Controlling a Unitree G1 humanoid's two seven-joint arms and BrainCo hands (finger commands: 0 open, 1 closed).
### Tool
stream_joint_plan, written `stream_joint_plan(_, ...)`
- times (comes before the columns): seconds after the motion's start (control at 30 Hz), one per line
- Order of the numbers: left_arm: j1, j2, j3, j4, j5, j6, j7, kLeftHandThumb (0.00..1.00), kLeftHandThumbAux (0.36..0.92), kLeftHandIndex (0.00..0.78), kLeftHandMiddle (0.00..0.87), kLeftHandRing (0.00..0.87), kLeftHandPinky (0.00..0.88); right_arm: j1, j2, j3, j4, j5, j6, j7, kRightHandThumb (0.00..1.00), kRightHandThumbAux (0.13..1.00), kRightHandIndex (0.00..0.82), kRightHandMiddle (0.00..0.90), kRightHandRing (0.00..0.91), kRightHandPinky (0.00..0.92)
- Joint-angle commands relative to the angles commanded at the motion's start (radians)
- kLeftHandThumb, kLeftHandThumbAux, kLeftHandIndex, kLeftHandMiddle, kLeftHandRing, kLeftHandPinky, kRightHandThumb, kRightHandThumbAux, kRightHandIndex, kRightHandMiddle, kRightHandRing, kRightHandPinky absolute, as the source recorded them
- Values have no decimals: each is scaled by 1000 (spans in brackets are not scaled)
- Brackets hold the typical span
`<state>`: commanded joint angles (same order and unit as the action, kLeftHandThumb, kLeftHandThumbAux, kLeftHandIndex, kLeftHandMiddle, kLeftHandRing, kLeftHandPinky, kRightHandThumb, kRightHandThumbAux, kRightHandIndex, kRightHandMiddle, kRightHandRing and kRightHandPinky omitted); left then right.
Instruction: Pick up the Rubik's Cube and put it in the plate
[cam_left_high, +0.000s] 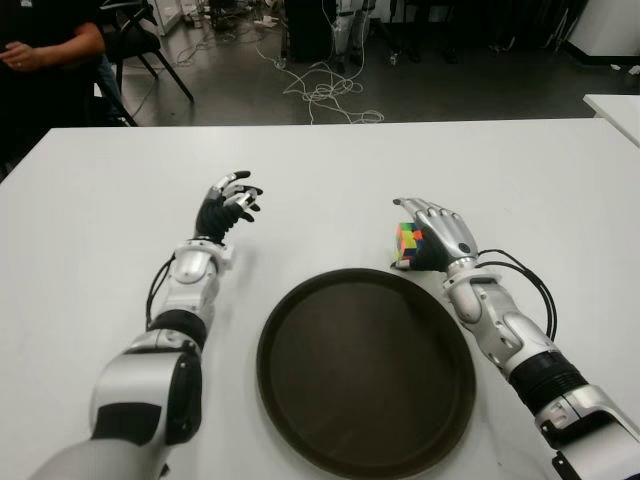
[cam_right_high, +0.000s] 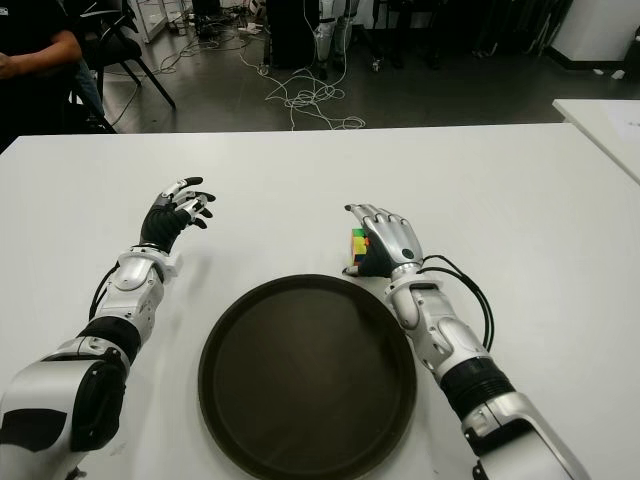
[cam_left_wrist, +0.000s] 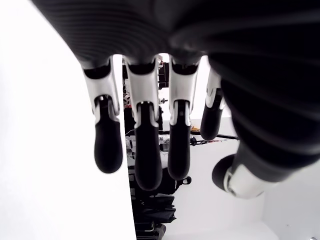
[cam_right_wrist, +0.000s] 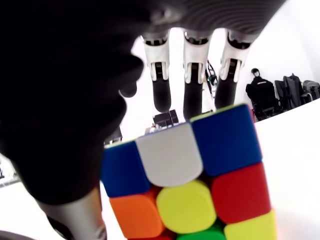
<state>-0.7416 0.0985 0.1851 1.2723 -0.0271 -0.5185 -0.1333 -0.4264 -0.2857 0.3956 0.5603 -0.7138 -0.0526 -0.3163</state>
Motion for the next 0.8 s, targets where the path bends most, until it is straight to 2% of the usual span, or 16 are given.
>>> stream_joint_plan(0.33,1,1,1,0,0,-2,2,136,666,247,453,517,575,-9,3,-9,14,12,11,19,0,869,168,217,234,244)
stream_joint_plan(0.8,0,0,11,-3,-10,9,-10,135,690,240,439,507,562,-20,13,-27,62,30,-17,-21,43,881,168,235,245,268)
